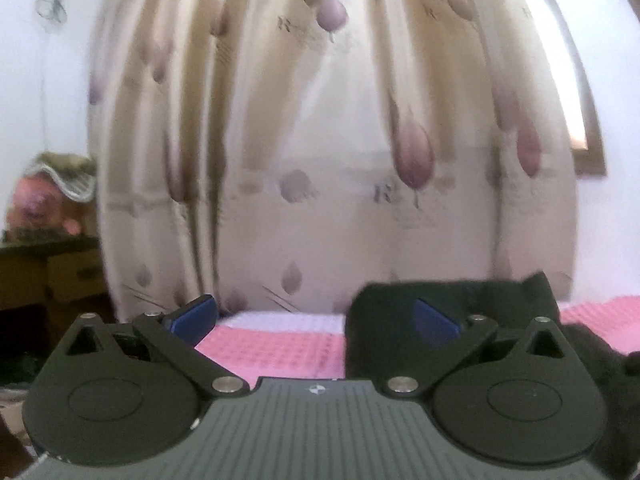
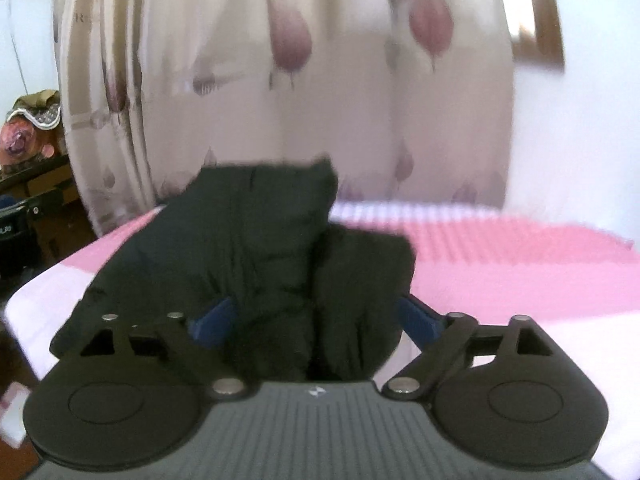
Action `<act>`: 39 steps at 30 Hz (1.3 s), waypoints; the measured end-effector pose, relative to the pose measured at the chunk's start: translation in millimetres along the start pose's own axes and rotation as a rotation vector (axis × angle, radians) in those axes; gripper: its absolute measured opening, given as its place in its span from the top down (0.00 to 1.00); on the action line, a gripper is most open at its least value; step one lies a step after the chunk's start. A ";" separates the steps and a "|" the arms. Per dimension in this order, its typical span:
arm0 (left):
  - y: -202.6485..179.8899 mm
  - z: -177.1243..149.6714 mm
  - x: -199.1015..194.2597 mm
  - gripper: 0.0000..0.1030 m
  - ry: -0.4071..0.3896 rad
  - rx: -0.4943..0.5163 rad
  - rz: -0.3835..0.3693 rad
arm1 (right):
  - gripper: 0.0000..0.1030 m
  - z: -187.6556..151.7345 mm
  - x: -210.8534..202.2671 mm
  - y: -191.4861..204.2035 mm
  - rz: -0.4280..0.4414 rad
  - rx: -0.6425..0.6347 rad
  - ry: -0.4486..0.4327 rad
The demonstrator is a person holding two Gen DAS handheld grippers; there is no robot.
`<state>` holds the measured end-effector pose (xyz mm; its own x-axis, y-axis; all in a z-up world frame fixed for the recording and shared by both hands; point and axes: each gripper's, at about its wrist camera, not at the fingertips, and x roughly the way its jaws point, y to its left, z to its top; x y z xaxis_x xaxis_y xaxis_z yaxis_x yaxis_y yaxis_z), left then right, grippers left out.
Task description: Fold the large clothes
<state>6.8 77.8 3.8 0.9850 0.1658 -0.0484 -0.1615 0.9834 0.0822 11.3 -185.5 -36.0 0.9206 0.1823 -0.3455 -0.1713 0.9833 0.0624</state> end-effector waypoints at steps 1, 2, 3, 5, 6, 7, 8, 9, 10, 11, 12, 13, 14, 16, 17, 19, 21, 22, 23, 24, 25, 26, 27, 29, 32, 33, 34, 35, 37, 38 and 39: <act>-1.9 3.5 -3.2 0.00 -0.008 0.011 0.018 | 0.07 2.1 -5.1 3.1 -0.012 -0.018 -0.019; -3.0 7.2 -5.0 0.00 -0.016 0.022 0.029 | 0.04 4.1 -11.0 7.6 -0.025 -0.038 -0.041; -3.7 9.9 -8.8 0.00 -0.025 0.032 0.028 | 0.03 6.0 -15.2 11.4 -0.033 -0.053 -0.059; -5.4 14.7 -18.1 0.00 -0.057 0.050 0.031 | 0.02 10.2 -23.8 19.7 -0.047 -0.088 -0.095; -6.4 16.9 -22.6 0.00 -0.069 0.053 0.042 | 0.01 12.2 -26.1 22.8 -0.054 -0.101 -0.104; -7.1 20.4 -27.1 0.00 -0.077 0.047 0.047 | 0.01 13.7 -27.9 25.1 -0.059 -0.109 -0.109; -6.6 23.5 -31.2 0.00 -0.082 0.029 0.034 | 0.01 15.0 -29.5 26.9 -0.059 -0.112 -0.111; -5.5 26.4 -34.8 0.00 -0.087 0.011 0.006 | 0.01 15.6 -30.5 28.5 -0.059 -0.111 -0.110; -4.9 29.4 -38.1 0.00 -0.088 -0.003 -0.031 | 0.01 16.4 -31.1 29.4 -0.060 -0.109 -0.110; -6.1 32.5 -39.5 0.00 -0.088 -0.001 -0.054 | 0.01 17.1 -31.1 29.6 -0.062 -0.105 -0.108; -9.7 34.9 -42.2 0.00 -0.093 0.018 -0.071 | 0.01 17.1 -31.5 29.0 -0.060 -0.098 -0.103; -13.9 36.2 -45.3 0.00 -0.107 0.042 -0.083 | 0.01 17.3 -30.8 28.7 -0.057 -0.091 -0.098; -17.8 36.4 -48.1 0.00 -0.120 0.056 -0.095 | 0.01 17.2 -31.0 28.6 -0.056 -0.088 -0.095; -23.8 37.4 -53.0 0.00 -0.129 0.070 -0.133 | 0.01 16.5 -31.5 30.6 -0.071 -0.094 -0.091; -25.8 37.0 -53.9 0.00 -0.127 0.070 -0.158 | 0.01 16.3 -31.8 31.5 -0.075 -0.100 -0.092; -29.5 36.5 -54.5 0.00 -0.108 0.059 -0.202 | 0.01 15.7 -33.0 32.3 -0.076 -0.102 -0.087; -31.8 34.8 -52.6 0.00 -0.086 0.044 -0.231 | 0.01 15.5 -34.1 32.2 -0.077 -0.098 -0.085; -32.7 33.5 -50.9 0.00 -0.072 0.037 -0.250 | 0.01 15.4 -34.7 32.3 -0.077 -0.098 -0.084; -33.3 32.6 -49.7 0.00 -0.059 0.029 -0.258 | 0.01 14.8 -35.6 32.5 -0.079 -0.098 -0.083; -33.8 31.6 -48.4 0.00 -0.048 0.021 -0.264 | 0.01 14.5 -35.8 32.4 -0.081 -0.098 -0.084; -33.7 30.7 -47.1 0.00 -0.039 0.015 -0.271 | 0.01 14.1 -35.8 32.3 -0.083 -0.097 -0.084; -33.7 29.5 -45.7 0.00 -0.028 0.010 -0.282 | 0.01 13.4 -35.9 31.7 -0.084 -0.096 -0.083; -33.8 28.7 -44.1 0.00 -0.019 0.005 -0.289 | 0.01 13.0 -35.4 31.3 -0.083 -0.094 -0.079; -33.3 26.4 -43.3 0.00 -0.009 -0.003 -0.295 | 0.01 12.0 -35.3 31.2 -0.084 -0.090 -0.077; -33.8 24.5 -41.5 0.00 0.002 -0.003 -0.294 | 0.01 10.2 -34.2 31.4 -0.088 -0.091 -0.070; -33.6 23.8 -41.0 0.00 0.005 -0.006 -0.296 | 0.01 9.6 -33.9 31.7 -0.087 -0.090 -0.067; -33.4 22.9 -40.1 0.00 0.006 -0.010 -0.295 | 0.01 9.3 -33.6 31.7 -0.085 -0.089 -0.065; -33.3 21.9 -39.1 0.00 0.008 -0.015 -0.292 | 0.01 9.5 -32.7 31.0 -0.086 -0.088 -0.063; -32.2 19.4 -36.6 0.00 0.009 -0.030 -0.286 | 0.01 8.9 -32.5 31.2 -0.087 -0.089 -0.061; -31.6 19.2 -38.4 0.00 -0.005 -0.038 -0.274 | 0.01 9.1 -32.4 30.9 -0.088 -0.088 -0.060; -31.6 17.8 -38.9 0.00 -0.018 -0.036 -0.257 | 0.01 9.1 -32.4 30.8 -0.089 -0.088 -0.060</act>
<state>-25.3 39.0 20.8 0.9948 -0.0908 -0.0458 0.0924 0.9951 0.0340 -20.6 -161.1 -14.4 0.9524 0.0962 -0.2892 -0.1151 0.9921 -0.0491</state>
